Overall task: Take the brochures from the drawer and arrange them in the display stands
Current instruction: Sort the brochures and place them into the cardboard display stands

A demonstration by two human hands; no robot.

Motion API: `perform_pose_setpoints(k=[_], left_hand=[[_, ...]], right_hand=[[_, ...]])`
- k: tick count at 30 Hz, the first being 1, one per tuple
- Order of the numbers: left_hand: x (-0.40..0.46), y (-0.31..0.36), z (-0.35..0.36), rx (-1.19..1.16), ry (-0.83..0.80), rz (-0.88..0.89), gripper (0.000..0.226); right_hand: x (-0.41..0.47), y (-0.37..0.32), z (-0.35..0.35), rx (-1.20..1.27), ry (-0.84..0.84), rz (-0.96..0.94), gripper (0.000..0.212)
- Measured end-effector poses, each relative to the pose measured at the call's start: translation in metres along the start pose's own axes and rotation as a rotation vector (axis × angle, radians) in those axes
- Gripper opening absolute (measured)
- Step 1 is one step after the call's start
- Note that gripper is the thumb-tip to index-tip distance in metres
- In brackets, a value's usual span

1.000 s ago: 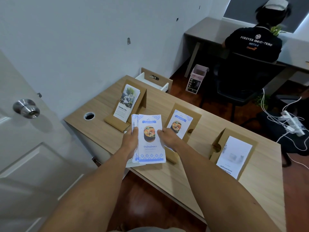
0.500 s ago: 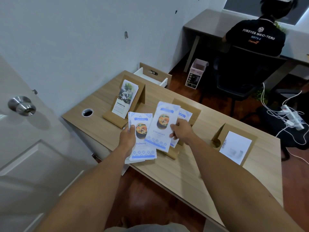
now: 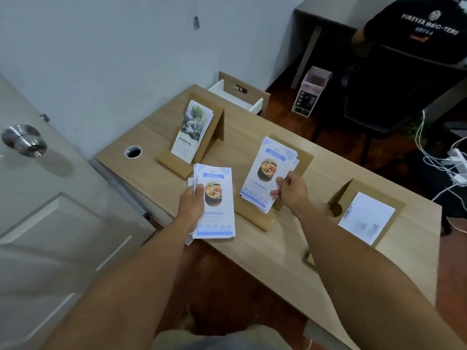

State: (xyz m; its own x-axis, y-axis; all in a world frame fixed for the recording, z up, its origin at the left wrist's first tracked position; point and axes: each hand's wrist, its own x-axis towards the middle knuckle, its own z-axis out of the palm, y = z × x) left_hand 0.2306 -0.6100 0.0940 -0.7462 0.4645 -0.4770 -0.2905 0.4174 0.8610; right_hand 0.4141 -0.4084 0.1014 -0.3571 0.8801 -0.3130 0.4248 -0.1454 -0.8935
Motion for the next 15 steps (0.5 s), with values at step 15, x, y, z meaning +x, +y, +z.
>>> perform_pose_setpoints(k=[15], left_hand=[[-0.002,-0.003,0.015,-0.030,-0.016,-0.047,0.032]], right_hand=[[0.009,0.024,0.002,0.005,0.118,-0.008,0.024]])
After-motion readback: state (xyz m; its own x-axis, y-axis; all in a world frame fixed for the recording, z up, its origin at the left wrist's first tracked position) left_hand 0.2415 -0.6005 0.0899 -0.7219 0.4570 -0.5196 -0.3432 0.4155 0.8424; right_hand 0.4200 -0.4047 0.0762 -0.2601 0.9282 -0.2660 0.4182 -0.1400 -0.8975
